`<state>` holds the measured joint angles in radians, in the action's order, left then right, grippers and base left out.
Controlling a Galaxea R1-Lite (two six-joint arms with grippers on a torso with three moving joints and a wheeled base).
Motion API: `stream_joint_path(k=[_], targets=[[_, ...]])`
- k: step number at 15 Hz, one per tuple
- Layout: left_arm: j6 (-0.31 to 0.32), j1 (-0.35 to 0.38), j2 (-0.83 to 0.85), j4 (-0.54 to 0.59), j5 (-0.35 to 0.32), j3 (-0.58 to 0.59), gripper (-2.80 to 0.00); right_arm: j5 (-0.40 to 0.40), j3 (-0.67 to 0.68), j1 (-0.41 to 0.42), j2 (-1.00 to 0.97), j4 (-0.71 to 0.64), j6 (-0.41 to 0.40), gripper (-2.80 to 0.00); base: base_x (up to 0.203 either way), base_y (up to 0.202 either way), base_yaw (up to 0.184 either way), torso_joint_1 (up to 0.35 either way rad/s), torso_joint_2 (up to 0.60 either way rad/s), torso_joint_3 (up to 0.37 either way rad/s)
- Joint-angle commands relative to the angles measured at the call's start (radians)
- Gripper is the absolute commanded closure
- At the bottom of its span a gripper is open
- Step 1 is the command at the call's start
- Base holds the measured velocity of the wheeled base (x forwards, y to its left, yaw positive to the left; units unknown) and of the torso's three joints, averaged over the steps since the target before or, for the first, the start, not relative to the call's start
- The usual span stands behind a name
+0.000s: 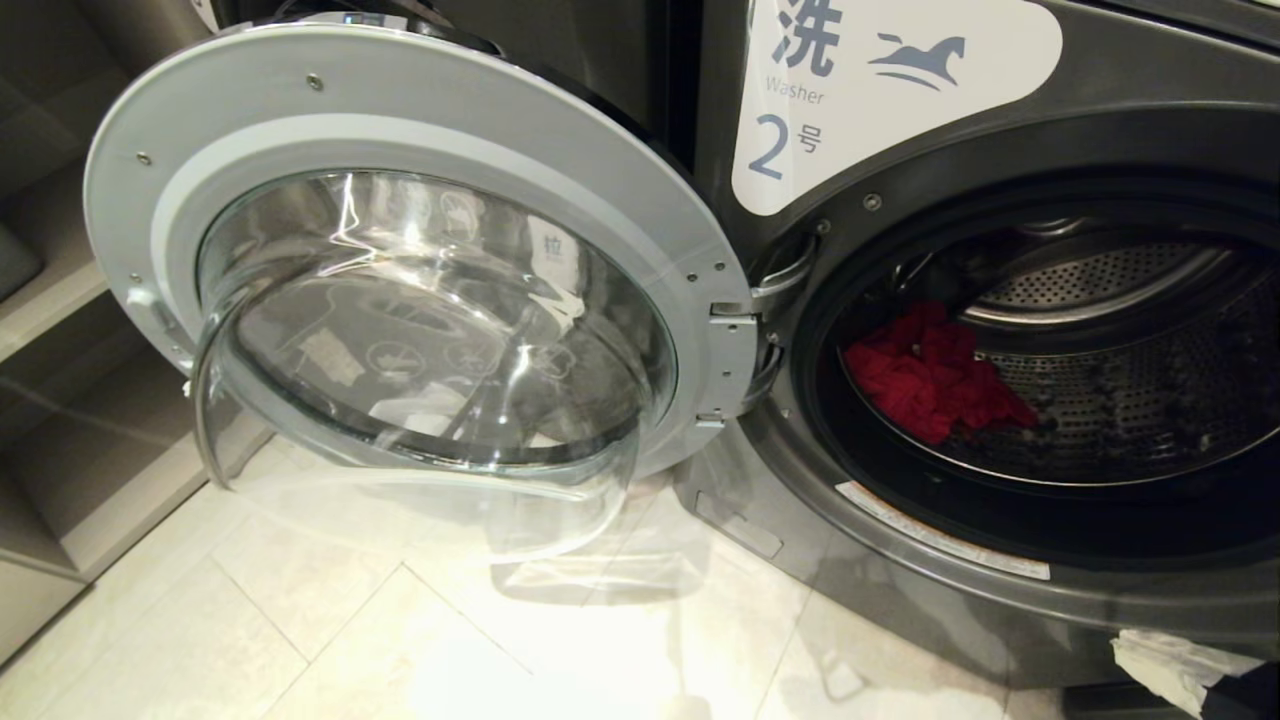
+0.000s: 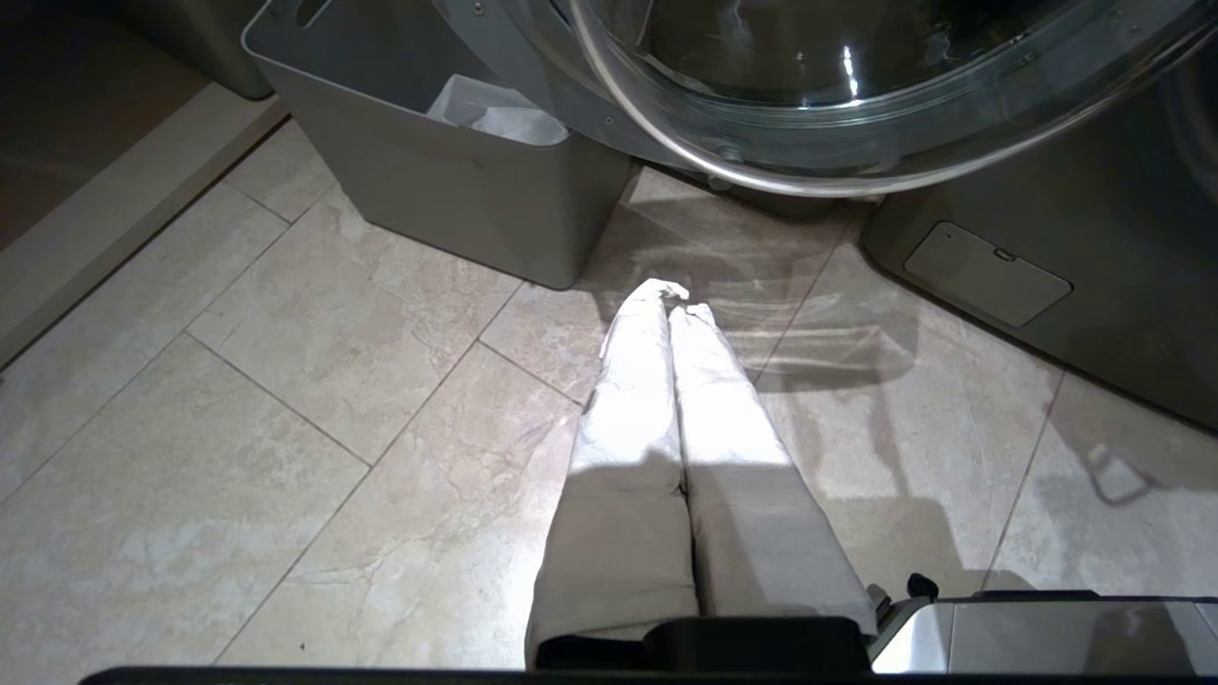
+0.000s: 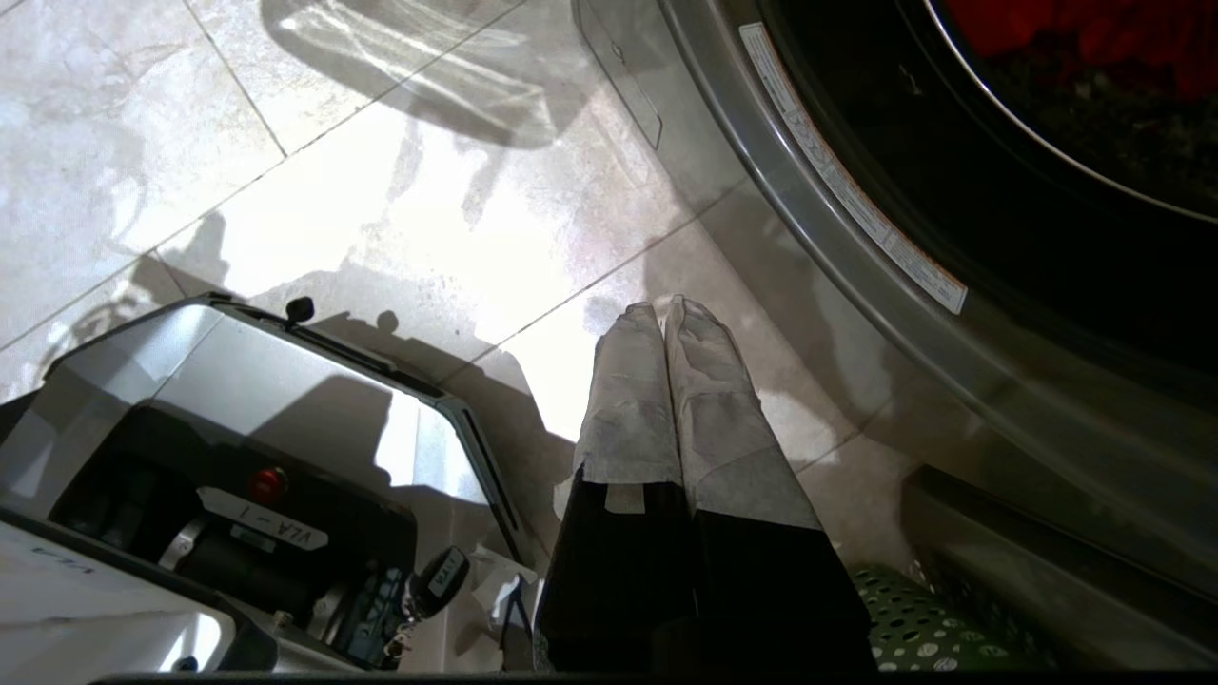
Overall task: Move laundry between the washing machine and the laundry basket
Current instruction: Pick a cloth and place it into the basket
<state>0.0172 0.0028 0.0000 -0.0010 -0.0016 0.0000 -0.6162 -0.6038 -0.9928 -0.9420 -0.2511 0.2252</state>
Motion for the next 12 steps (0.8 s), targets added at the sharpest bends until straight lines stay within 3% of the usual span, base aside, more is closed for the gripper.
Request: stream_joint_path(k=[1,6,9,12], targets=[[0.0,0.0,0.0,0.0,0.0,0.0,0.0,-0.002,0.021,-0.001,0.017,-0.003,0.001,0.0,0.0,0.0,0.0,0.0,0.0,0.0],[0.0,0.0,0.0,-0.001,0.0,0.0,0.0,0.009,0.081,-0.003,-0.003,0.029,0.005,0.0,0.0,0.0,0.0,0.0,0.0,0.0],[0.0,0.0,0.0,-0.001,0.0,0.0,0.0,0.003,0.161,-0.002,-0.139,0.267,0.038,0.0,0.0,0.0,0.0,0.0,0.0,0.0],[0.0,0.0,0.0,-0.001,0.0,0.0,0.0,-0.069,0.171,0.0,-0.363,0.51,0.063,0.0,0.0,0.0,0.0,0.0,0.0,0.0]])
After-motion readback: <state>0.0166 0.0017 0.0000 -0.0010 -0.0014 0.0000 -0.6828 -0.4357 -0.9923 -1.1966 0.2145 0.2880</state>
